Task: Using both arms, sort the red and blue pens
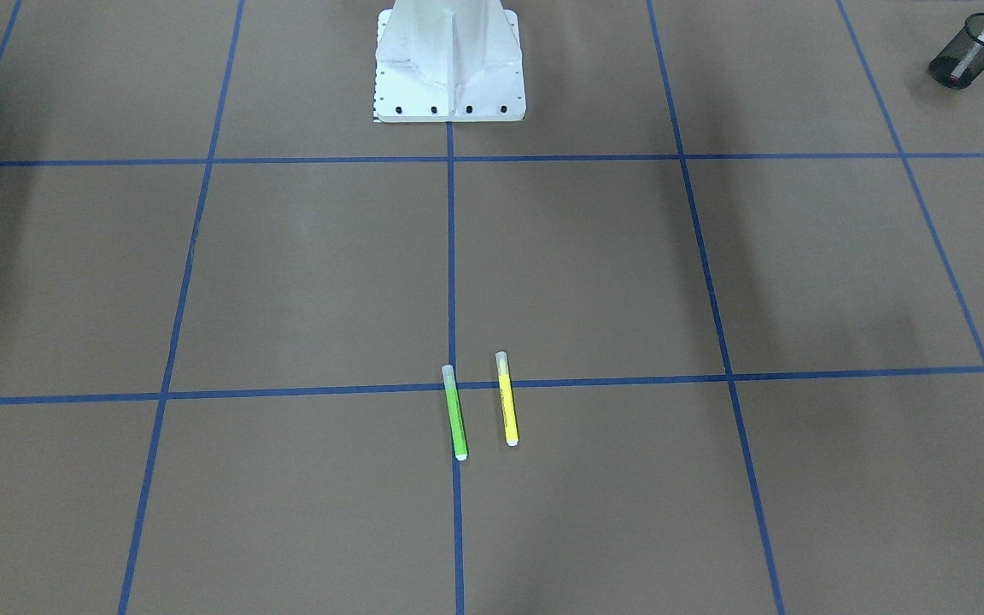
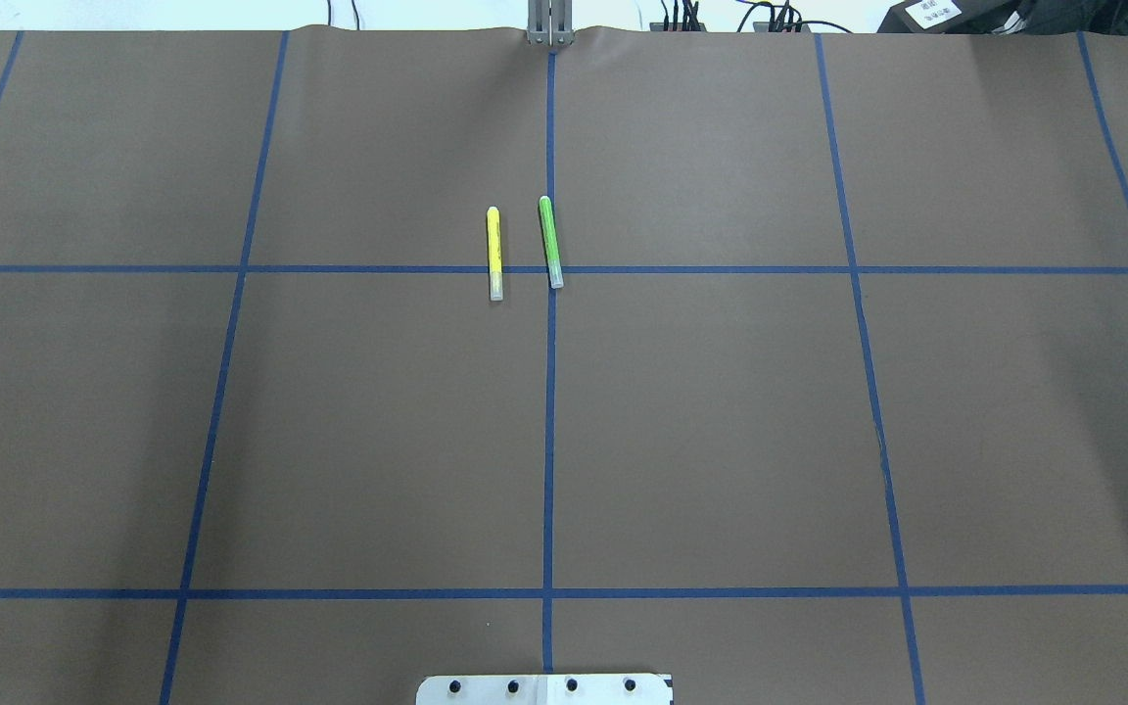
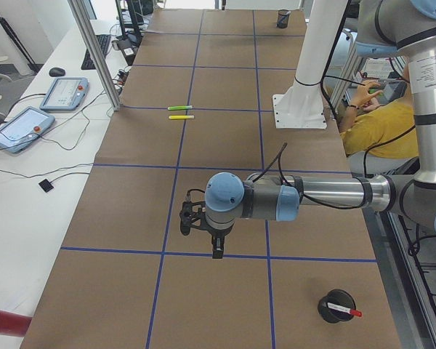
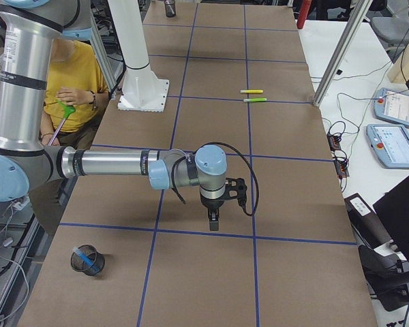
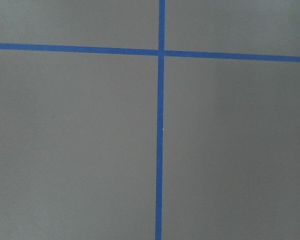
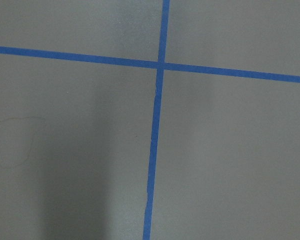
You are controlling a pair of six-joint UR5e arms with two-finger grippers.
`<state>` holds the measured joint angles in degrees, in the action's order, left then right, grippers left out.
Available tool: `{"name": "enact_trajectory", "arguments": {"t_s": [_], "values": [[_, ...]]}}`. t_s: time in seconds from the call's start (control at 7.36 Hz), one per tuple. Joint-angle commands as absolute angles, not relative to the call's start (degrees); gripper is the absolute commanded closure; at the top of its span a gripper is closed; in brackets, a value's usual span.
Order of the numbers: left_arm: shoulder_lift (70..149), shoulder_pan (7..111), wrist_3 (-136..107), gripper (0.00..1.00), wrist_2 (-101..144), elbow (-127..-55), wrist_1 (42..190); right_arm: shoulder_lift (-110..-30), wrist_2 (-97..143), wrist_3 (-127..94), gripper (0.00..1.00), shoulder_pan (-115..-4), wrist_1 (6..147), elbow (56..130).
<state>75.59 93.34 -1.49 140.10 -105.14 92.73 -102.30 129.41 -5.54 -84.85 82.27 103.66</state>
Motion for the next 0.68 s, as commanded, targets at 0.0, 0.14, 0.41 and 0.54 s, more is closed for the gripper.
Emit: {"name": "enact_trajectory", "arguments": {"t_s": [0.0,0.14,0.41,0.54], "values": [[75.6,93.3,-1.5,0.00,140.1,-105.2,92.8,-102.7,129.9,-5.5,0.00,-84.8,82.3,103.6],[75.6,93.3,-1.5,0.00,140.1,-105.2,92.8,-102.9,130.1,-5.5,0.00,-84.8,82.1,103.7],[75.6,93.3,-1.5,0.00,140.1,-105.2,92.8,-105.4,130.2,-5.5,0.00,-84.8,75.2,103.6],[75.6,93.3,-1.5,0.00,140.1,-105.2,92.8,-107.0,130.3,-5.5,0.00,-84.8,70.9,102.9]]}}
